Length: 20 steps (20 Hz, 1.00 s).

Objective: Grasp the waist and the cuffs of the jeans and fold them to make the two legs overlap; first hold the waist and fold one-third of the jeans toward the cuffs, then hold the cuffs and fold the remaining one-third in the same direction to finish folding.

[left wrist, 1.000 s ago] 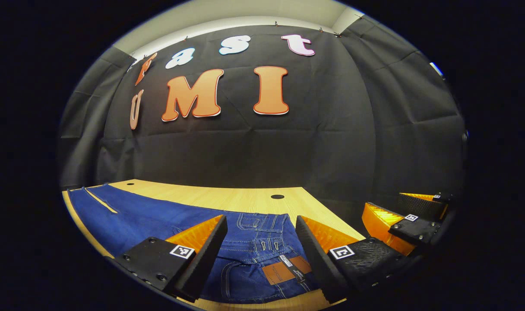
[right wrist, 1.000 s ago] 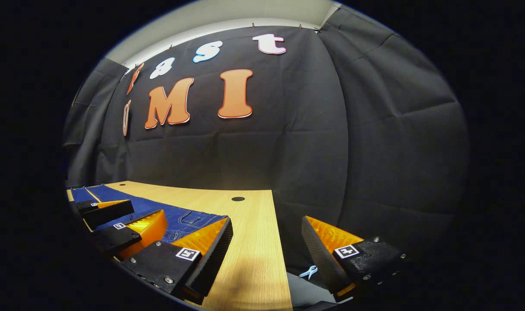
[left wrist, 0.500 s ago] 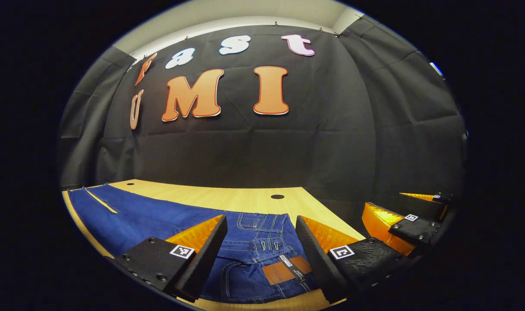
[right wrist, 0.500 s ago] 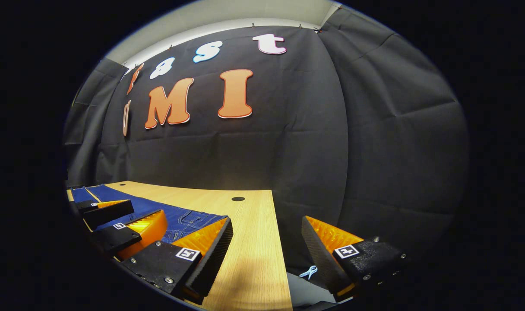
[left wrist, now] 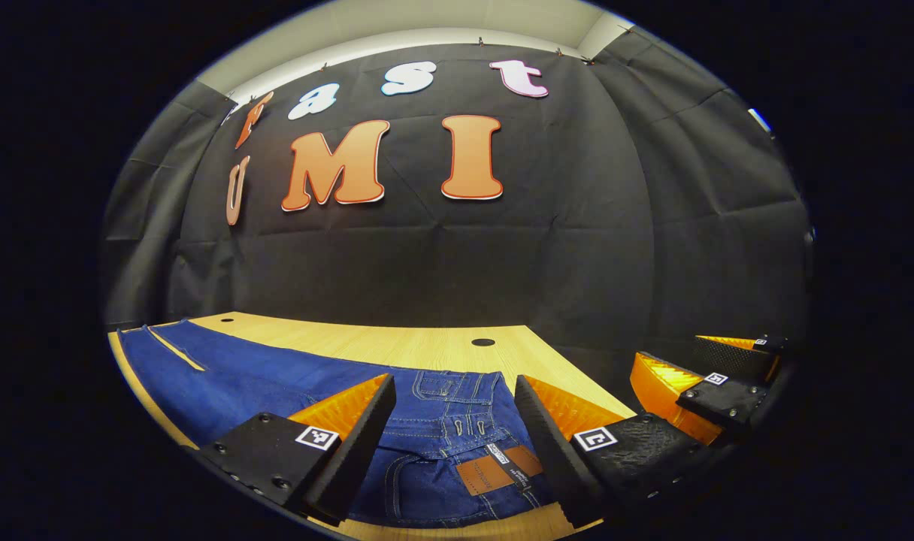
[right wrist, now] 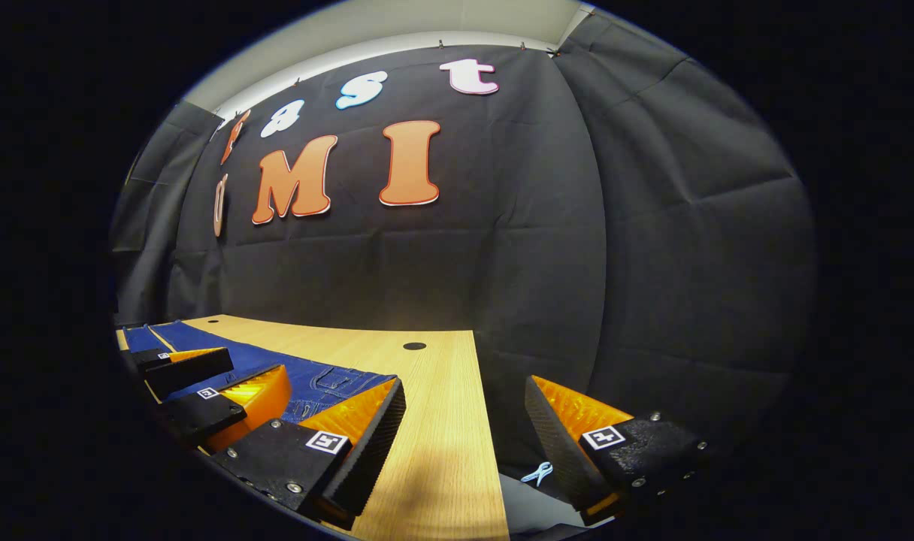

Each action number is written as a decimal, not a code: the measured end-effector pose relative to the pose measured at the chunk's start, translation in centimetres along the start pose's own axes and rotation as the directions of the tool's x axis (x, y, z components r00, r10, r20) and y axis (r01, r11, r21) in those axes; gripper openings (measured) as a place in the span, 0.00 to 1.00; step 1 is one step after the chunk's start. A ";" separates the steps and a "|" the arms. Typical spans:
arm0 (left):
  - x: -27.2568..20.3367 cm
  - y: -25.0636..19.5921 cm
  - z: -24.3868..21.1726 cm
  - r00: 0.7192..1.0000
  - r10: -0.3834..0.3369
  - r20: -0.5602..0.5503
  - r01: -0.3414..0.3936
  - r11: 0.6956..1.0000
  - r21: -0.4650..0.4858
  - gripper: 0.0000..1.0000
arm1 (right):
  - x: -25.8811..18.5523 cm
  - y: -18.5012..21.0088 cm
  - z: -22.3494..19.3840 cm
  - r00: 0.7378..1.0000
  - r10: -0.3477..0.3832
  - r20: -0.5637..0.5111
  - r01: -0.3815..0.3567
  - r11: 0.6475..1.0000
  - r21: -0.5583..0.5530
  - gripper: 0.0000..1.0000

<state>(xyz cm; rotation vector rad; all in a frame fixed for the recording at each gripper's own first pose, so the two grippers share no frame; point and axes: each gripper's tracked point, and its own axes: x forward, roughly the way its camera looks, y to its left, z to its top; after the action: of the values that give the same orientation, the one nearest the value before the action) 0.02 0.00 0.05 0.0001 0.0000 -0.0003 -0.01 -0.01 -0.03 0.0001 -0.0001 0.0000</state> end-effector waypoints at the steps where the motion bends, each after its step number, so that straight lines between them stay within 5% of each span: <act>1: 0.1 0.0 -0.1 1.000 0.000 0.000 0.000 1.000 0.000 0.98 | 0.0 0.0 0.0 1.000 0.000 0.000 0.000 1.000 0.000 0.98; 20: 2.2 -0.2 0.1 1.000 -0.009 -0.016 0.009 1.000 0.001 0.98 | 1.0 0.0 -0.6 1.000 0.000 -0.026 0.000 1.000 0.000 0.97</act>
<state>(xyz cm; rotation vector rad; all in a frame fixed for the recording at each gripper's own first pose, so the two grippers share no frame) 2.26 -0.19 0.19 0.0012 0.0156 -0.0098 1.04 -0.01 -0.62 0.0003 0.0259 0.0003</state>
